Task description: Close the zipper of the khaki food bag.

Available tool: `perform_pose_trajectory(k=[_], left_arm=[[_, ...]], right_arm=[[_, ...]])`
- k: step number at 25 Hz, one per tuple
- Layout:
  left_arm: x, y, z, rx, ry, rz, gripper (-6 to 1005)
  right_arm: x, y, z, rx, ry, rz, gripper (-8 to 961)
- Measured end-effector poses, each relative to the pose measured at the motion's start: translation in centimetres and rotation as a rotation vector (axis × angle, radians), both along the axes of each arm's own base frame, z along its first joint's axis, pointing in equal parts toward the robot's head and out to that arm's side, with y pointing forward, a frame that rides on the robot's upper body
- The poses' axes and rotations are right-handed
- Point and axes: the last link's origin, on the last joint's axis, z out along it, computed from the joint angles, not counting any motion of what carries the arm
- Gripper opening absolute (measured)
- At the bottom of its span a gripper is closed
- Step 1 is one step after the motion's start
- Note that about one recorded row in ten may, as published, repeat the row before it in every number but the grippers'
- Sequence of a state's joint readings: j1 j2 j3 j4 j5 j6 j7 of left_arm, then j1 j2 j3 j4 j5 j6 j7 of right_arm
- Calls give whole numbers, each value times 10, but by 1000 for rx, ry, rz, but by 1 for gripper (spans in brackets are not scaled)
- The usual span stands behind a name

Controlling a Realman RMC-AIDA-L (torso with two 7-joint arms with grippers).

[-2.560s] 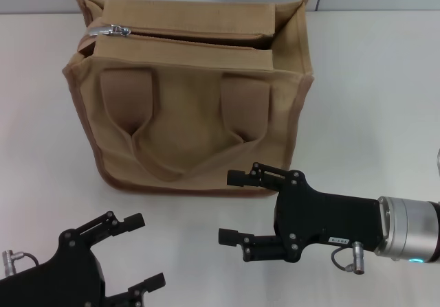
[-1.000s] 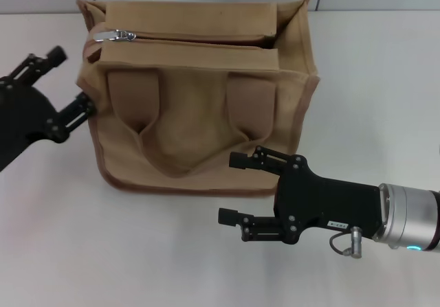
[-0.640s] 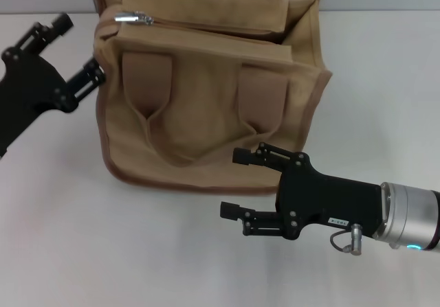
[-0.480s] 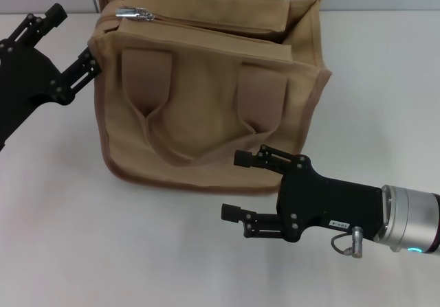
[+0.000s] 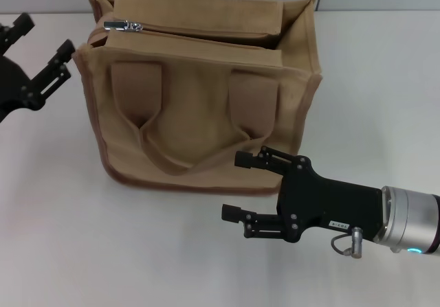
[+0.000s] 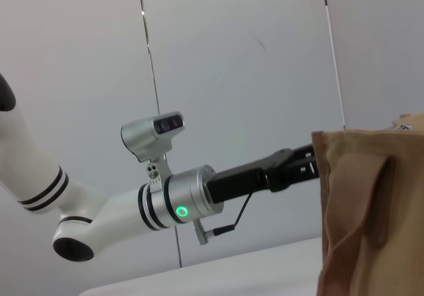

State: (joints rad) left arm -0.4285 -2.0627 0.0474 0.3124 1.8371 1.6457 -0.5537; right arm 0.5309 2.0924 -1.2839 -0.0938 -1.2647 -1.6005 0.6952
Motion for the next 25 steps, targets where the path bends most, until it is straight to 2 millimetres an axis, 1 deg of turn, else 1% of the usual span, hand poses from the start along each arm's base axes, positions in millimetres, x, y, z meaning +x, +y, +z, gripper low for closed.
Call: perform_pose_trajectory(k=[4, 7, 9, 12, 16, 20, 25], left_arm=[[-11, 1, 3, -7, 21, 63, 737], [-10, 1, 0, -33, 41, 54, 737], [-6, 0, -4, -98, 83, 17, 737], [-4, 1, -3, -131, 89, 4, 737], [7, 7, -3, -195, 112, -46, 736], [17, 17, -4, -199, 121, -73, 736], [23, 26, -3, -165, 111, -75, 736]], right_arm=[[-1, 1, 0, 1, -2, 3, 845], [-1, 2, 0, 1, -2, 4, 845], [-1, 2, 0, 1, -2, 5, 845], [-1, 2, 0, 1, -2, 4, 845], [0, 1, -1, -2, -3, -3, 845], [0, 0, -1, -3, -3, -4, 846], [1, -1, -1, -7, -2, -11, 846]])
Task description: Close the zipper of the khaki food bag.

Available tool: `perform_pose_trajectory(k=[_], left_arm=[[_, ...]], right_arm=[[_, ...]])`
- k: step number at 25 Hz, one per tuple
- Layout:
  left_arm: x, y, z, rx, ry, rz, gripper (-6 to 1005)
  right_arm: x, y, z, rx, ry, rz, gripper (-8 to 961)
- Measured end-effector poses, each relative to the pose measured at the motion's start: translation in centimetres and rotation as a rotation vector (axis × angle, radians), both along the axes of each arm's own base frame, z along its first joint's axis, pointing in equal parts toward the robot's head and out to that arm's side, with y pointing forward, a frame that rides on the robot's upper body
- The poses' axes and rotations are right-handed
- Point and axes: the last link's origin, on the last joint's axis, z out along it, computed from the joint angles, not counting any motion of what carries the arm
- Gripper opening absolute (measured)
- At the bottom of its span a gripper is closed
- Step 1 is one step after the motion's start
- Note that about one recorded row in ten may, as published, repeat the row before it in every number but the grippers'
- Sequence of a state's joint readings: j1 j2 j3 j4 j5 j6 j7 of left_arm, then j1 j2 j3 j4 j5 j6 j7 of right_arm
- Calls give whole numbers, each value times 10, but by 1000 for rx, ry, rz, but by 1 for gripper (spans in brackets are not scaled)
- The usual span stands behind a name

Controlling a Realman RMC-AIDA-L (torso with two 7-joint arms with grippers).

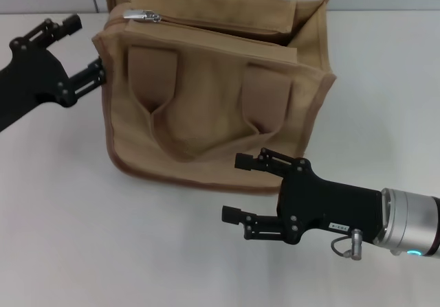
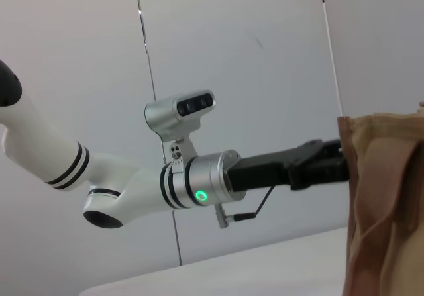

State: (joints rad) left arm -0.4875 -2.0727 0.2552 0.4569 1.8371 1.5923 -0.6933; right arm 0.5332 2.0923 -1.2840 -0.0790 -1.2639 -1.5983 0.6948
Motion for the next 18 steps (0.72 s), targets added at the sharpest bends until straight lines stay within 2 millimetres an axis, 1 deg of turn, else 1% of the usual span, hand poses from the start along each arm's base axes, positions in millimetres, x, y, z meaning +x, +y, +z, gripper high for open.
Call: perform_pose_trajectory(k=[4, 8, 18], left_arm=[[-1, 2, 6, 45, -22, 10, 736], [-3, 2, 6, 51, -19, 24, 737], [-17, 5, 10, 78, 21, 104, 716]], right_arm=[[1, -1, 0, -2, 2, -3, 846], [1, -1, 0, -2, 3, -3, 846], [-1, 0, 0, -2, 1, 2, 846]])
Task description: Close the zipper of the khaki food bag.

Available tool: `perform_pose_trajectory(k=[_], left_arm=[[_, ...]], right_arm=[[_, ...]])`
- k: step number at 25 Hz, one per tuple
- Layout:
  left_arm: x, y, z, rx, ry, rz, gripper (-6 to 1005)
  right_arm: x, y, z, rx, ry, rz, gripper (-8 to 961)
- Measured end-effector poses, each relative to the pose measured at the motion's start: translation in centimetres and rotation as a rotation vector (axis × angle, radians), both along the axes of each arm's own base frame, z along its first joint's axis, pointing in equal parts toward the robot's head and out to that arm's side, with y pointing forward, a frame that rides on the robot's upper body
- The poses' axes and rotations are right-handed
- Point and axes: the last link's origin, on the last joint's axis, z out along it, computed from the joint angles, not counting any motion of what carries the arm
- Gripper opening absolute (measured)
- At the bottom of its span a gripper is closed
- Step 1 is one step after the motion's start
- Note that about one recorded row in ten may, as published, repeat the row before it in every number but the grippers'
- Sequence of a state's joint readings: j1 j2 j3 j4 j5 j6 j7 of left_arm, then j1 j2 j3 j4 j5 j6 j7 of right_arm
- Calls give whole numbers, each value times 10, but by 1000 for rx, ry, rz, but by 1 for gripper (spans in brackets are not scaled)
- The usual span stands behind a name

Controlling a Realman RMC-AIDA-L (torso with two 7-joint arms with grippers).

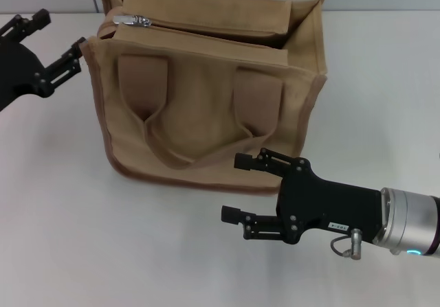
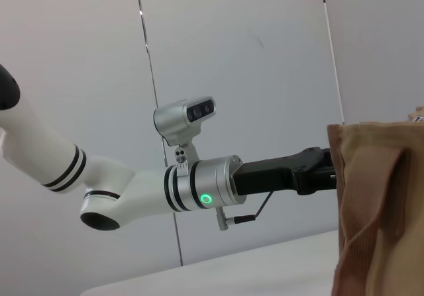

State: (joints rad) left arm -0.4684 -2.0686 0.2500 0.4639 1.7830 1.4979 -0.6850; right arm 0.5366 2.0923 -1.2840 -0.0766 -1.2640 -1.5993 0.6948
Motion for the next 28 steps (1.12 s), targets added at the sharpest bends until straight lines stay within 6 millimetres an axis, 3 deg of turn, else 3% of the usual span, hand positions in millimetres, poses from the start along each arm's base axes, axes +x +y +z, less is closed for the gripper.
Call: perform_pose_trajectory(k=[9, 15, 28], left_arm=[[10, -4, -9, -68, 22, -72, 695], [18, -5, -4, -82, 25, -128, 681], [32, 18, -12, -15, -26, -106, 651]], right_arm=[[0, 1, 0, 0, -2, 1, 846], [0, 1, 0, 1, -3, 2, 845], [-1, 5, 0, 17, -3, -10, 845]])
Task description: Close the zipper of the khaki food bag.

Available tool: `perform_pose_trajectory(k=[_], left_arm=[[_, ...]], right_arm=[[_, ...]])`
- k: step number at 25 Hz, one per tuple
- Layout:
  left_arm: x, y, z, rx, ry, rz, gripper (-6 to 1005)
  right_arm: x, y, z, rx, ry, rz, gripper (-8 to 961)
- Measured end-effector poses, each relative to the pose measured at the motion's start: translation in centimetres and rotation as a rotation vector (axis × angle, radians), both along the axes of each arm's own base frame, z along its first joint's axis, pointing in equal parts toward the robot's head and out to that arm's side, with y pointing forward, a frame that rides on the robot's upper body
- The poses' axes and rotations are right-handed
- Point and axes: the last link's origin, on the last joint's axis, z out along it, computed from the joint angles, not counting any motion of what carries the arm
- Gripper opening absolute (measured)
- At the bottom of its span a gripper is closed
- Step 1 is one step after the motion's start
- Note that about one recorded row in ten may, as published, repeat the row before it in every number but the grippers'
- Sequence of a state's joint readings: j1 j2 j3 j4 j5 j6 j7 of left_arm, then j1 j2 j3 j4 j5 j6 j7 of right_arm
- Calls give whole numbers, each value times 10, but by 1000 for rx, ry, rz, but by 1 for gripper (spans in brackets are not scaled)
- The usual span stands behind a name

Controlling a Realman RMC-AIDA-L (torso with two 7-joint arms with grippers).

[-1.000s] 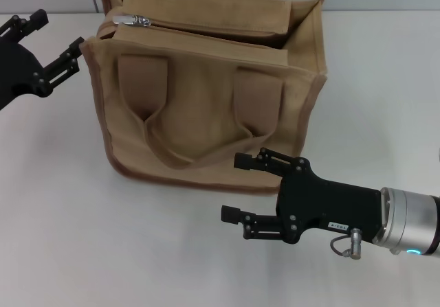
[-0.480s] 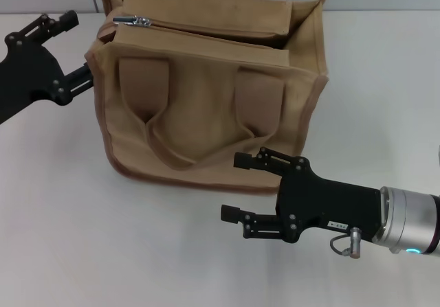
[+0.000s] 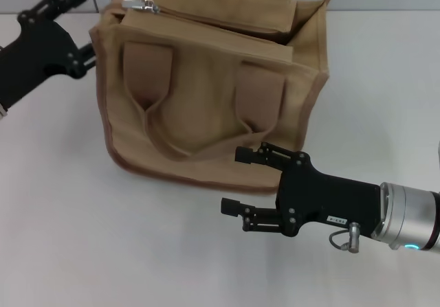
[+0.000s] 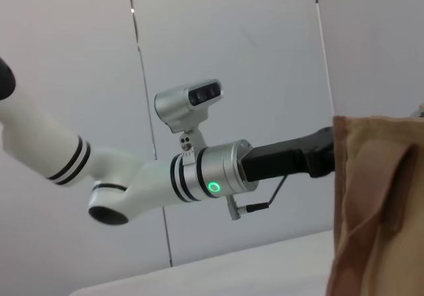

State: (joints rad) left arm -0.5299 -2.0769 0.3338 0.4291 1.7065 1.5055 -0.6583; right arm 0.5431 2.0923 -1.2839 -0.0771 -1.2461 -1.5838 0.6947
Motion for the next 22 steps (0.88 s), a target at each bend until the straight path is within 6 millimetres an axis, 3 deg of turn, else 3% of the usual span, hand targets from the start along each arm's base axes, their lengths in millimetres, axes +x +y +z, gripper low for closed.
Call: perform_pose_trajectory(k=[7, 22], left_arm=[[-2, -1, 4, 48, -31, 11, 634], [3, -8, -9, 1, -18, -37, 599]], right_arm=[[0, 0, 0, 3, 2, -4, 845], [-1, 1, 0, 4, 3, 0, 846]])
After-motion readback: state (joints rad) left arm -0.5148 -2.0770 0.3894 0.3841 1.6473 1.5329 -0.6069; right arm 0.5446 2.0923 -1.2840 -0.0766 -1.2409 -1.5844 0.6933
